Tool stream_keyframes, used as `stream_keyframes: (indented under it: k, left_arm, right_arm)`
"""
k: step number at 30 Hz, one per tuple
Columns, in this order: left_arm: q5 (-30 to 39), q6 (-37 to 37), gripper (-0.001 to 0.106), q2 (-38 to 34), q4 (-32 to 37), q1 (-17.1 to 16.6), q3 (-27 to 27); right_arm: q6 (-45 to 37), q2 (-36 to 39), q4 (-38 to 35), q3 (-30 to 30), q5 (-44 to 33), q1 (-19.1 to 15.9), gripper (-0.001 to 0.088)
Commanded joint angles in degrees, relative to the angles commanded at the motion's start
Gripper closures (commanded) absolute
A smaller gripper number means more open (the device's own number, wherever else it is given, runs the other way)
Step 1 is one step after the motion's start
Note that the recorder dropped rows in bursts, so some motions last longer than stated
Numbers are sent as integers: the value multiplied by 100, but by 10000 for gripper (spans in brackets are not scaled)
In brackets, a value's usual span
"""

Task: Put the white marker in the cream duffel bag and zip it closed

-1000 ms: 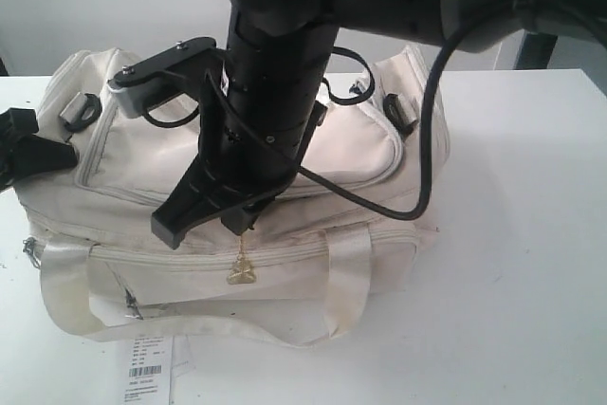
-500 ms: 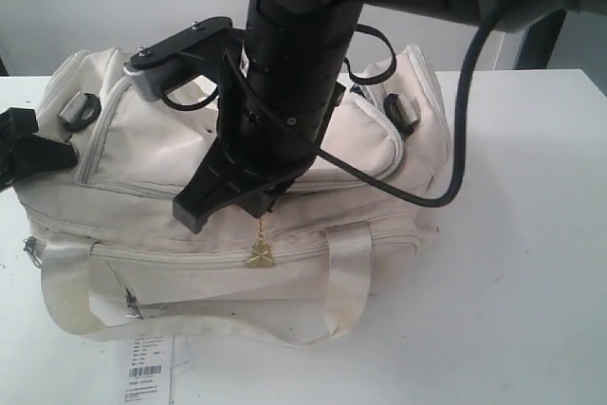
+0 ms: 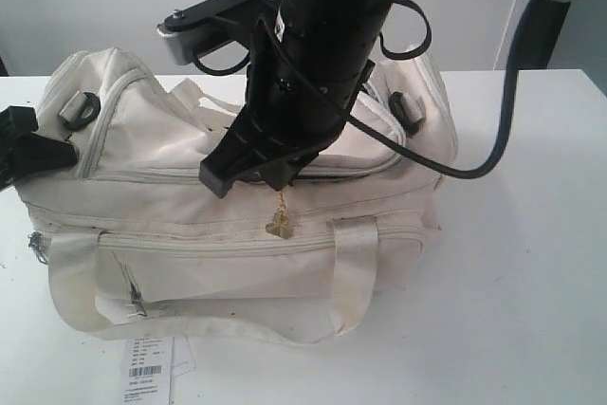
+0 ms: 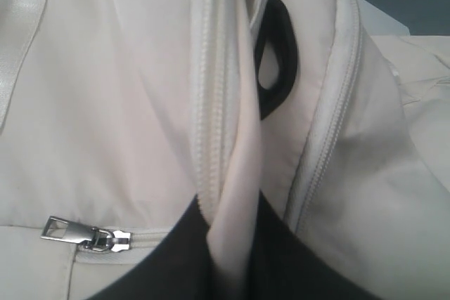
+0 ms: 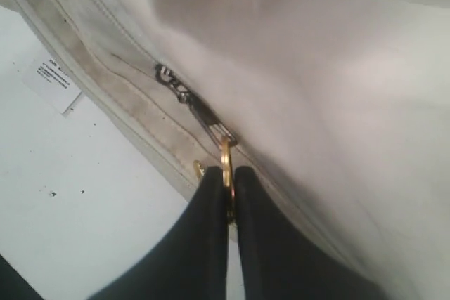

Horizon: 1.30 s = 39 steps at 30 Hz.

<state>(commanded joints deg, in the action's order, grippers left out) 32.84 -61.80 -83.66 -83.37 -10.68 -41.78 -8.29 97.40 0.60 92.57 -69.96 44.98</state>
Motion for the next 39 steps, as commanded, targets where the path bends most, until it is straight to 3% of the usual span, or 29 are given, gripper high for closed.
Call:
stream_keyframes:
  k: [21,27,39]
  left_arm:
    - [-11,-13,1053,0,0,0,0]
    - [-11,-13,1053,0,0,0,0]
    - [-33,-13,1053,0,0,0,0]
  right_arm:
    - [-242,-69,92,-11,0,-52,868]
    - [-227,-183,277,-481,0,-101,868]
    - [-220,-267,542,-476,0,-284,868]
